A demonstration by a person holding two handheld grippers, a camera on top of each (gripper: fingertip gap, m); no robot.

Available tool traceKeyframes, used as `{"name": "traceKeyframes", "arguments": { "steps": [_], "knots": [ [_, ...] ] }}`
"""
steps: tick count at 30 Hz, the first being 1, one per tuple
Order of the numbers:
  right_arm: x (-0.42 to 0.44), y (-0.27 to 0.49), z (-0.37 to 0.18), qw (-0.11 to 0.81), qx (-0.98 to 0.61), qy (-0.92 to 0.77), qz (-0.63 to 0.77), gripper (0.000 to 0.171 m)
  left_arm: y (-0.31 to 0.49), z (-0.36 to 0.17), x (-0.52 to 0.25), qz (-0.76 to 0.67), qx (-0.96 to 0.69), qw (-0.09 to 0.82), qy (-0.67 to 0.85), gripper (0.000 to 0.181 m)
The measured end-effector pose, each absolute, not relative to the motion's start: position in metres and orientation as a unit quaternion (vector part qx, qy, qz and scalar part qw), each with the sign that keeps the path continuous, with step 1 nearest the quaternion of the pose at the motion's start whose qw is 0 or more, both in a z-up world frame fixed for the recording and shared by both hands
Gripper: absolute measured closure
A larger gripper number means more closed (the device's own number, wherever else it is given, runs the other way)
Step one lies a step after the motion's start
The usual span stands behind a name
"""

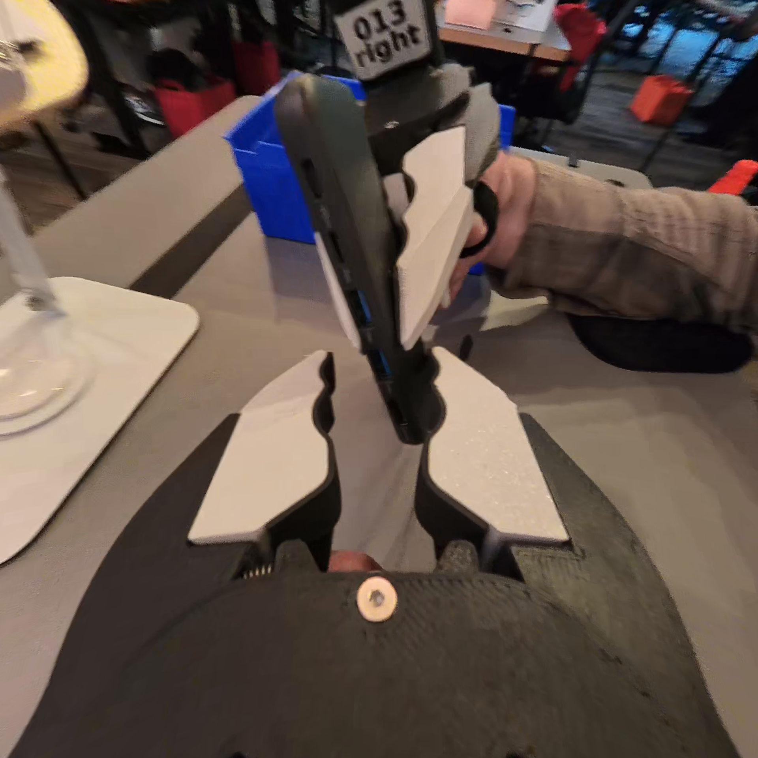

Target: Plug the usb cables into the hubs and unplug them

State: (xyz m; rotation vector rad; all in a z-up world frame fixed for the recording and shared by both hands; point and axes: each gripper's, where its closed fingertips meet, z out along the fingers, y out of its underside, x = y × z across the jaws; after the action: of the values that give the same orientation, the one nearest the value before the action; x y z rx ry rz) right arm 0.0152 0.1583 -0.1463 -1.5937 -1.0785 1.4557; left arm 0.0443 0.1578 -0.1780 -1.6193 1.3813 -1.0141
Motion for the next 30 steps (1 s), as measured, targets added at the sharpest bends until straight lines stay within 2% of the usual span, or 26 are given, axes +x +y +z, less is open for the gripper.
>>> {"name": "traceKeyframes", "arguments": {
  "steps": [2,6,8,9,11,16,19,23,25,26,28,30],
  "knots": [
    [0.014,0.155,-0.148,0.345,-0.618,-0.419,0.568,0.162,0.144,-0.180,0.047,-0.422,-0.627,0.353,0.552,0.161],
    [0.016,0.167,-0.138,0.373,-0.621,-0.388,0.570,0.157,0.156,-0.176,0.048,-0.430,-0.650,0.365,0.510,0.168],
    [0.022,0.182,-0.132,0.411,-0.634,-0.364,0.544,0.127,0.164,-0.176,0.047,-0.434,-0.663,0.371,0.485,0.168],
    [0.026,0.188,-0.132,0.431,-0.643,-0.365,0.517,0.121,0.170,-0.174,0.046,-0.440,-0.671,0.376,0.463,0.168],
    [0.032,0.197,-0.129,0.474,-0.653,-0.381,0.451,0.098,0.181,-0.170,0.044,-0.454,-0.688,0.383,0.417,0.168],
    [0.036,0.205,-0.145,0.521,-0.669,-0.500,0.180,0.082,0.210,-0.153,0.034,-0.502,-0.703,0.418,0.282,0.168],
    [0.023,0.202,-0.156,0.517,-0.649,-0.555,0.056,0.093,0.223,-0.141,0.024,-0.543,-0.692,0.429,0.204,0.168],
    [0.008,0.212,-0.152,0.574,-0.589,-0.556,-0.118,0.116,0.232,-0.132,0.012,-0.574,-0.682,0.429,0.148,0.168],
    [0.006,0.215,-0.143,0.603,-0.531,-0.547,-0.234,0.119,0.232,-0.129,0.010,-0.597,-0.675,0.414,0.127,0.168],
    [0.006,0.217,-0.138,0.611,-0.496,-0.539,-0.299,0.115,0.232,-0.128,0.010,-0.606,-0.673,0.409,0.116,0.168],
    [0.003,0.216,-0.138,0.623,-0.450,-0.531,-0.357,0.131,0.229,-0.124,0.011,-0.625,-0.664,0.396,0.104,0.168],
    [0.003,0.216,-0.137,0.627,-0.423,-0.527,-0.388,0.140,0.225,-0.122,0.014,-0.635,-0.661,0.388,0.101,0.168]
  ]
}}
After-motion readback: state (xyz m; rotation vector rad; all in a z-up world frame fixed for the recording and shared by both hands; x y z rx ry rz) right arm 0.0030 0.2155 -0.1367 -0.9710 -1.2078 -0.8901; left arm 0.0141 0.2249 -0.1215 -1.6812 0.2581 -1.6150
